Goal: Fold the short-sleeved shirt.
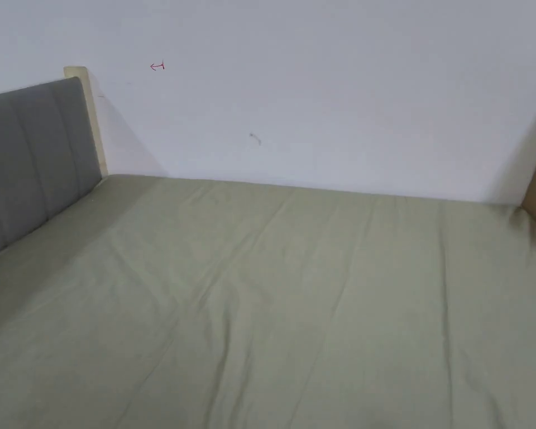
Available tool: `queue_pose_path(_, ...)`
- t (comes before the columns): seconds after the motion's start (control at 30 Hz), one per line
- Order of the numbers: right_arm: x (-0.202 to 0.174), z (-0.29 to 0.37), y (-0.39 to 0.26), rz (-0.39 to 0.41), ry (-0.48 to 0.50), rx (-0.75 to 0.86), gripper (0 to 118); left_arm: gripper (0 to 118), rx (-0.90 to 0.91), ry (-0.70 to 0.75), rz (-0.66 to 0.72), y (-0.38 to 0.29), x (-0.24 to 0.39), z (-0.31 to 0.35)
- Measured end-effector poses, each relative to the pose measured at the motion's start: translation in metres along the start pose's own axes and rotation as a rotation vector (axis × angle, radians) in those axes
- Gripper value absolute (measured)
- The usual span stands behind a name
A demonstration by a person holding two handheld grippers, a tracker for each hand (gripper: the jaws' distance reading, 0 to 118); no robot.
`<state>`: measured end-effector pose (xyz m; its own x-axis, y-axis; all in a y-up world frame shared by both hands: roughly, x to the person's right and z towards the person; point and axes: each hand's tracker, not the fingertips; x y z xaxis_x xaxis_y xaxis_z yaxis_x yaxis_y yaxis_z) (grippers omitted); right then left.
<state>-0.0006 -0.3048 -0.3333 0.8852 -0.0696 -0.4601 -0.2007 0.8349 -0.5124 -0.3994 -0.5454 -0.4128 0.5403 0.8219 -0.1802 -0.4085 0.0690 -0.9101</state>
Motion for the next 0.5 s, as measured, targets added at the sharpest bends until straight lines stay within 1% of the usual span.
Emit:
queue_pose_path(0.03, 0.0, 0.001, 0.0, 0.0, 0.001, 0.001, 0, 7, 0.018, -0.221, 0.034, -0.005, 0.004, 0.002)
queue_pose_path(0.07, 0.0, 0.002, 0.0, 0.0, 0.0, -0.001, 0, 7, 0.025, -0.226, 0.034, -0.001, 0.019, 0.005)
queue_pose_path(0.1, 0.0, 0.004, 0.0, -0.002, -0.001, -0.002, 0, 7, 0.008, -0.092, -0.032, -0.001, 0.028, 0.009)
queue_pose_path(0.17, 0.001, 0.009, 0.0, -0.007, 0.002, -0.003, 0, 7, 0.033, -0.021, -0.115, -0.007, 0.053, 0.02)
queue_pose_path(0.27, 0.005, 0.017, 0.0, -0.009, 0.008, 0.011, 0, 7, 0.021, 0.176, -0.191, -0.013, 0.084, 0.05)
queue_pose_path(0.33, 0.009, 0.023, -0.001, -0.011, 0.009, 0.027, 0, 7, 0.04, 0.357, -0.275, -0.013, 0.103, 0.079)
queue_pose_path(0.4, 0.011, 0.029, -0.001, -0.017, 0.016, 0.038, 0, 7, 0.085, 0.584, -0.432, -0.018, 0.127, 0.106)
queue_pose_path(0.43, 0.013, 0.031, -0.002, -0.02, 0.02, 0.04, 0, 7, 0.103, 0.676, -0.481, -0.019, 0.136, 0.118)
queue_pose_path(0.47, 0.014, 0.033, -0.003, -0.026, 0.022, 0.042, 0, 7, 0.122, 0.786, -0.508, -0.022, 0.146, 0.124)
queue_pose_path(0.5, 0.016, 0.035, -0.005, -0.032, 0.025, 0.043, 0, 7, 0.128, 0.861, -0.512, -0.024, 0.153, 0.126)
